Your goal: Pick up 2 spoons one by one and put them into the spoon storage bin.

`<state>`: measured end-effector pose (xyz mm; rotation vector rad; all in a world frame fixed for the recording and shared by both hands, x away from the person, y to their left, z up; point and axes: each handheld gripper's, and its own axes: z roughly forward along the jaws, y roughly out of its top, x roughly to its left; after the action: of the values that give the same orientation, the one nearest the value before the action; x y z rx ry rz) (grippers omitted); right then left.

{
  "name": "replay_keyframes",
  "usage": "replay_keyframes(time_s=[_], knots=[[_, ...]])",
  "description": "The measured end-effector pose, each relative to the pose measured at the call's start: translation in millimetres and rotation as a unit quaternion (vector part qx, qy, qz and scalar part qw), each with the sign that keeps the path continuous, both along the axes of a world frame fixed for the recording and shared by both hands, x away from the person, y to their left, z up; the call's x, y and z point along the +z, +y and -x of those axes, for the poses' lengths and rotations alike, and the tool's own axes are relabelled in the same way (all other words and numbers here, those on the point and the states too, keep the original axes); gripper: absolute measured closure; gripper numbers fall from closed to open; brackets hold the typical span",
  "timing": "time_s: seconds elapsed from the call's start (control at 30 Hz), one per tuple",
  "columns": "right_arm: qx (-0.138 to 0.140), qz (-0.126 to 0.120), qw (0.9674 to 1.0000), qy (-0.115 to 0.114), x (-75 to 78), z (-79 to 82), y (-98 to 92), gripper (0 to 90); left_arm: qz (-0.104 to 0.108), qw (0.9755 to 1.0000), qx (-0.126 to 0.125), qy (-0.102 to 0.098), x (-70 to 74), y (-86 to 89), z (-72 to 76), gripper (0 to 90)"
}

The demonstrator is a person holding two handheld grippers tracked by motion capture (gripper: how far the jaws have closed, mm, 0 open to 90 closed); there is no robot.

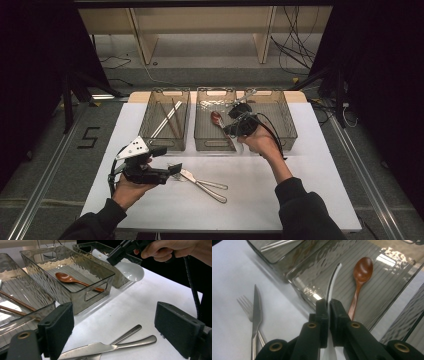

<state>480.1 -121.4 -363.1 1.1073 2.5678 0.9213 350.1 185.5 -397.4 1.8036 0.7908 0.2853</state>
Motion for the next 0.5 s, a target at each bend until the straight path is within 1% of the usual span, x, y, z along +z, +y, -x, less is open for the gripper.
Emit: replay_keyframes(time_s=[0.2, 0.37, 0.5], knots=[[-0.008, -0.002, 0.9999, -0.006, 2.7, -6.6, 1.0, 86.7, -0.003, 1.0, -0.004, 0.0, 0.0, -2.7, 0.4, 15.6], [-0.015, -0.007, 0.9998, -0.012, 8.9, -13.7, 3.3, 86.7, -0.004, 1.0, -0.004, 0.0, -0.1, -2.0, 0.0, 15.6], [-0.02, -0.006, 0.9996, -0.018, 12.9, -20.9, 6.2, 86.7, -0.003, 1.0, -0.003, 0.0, 0.0, -1.8, 0.2, 15.6]])
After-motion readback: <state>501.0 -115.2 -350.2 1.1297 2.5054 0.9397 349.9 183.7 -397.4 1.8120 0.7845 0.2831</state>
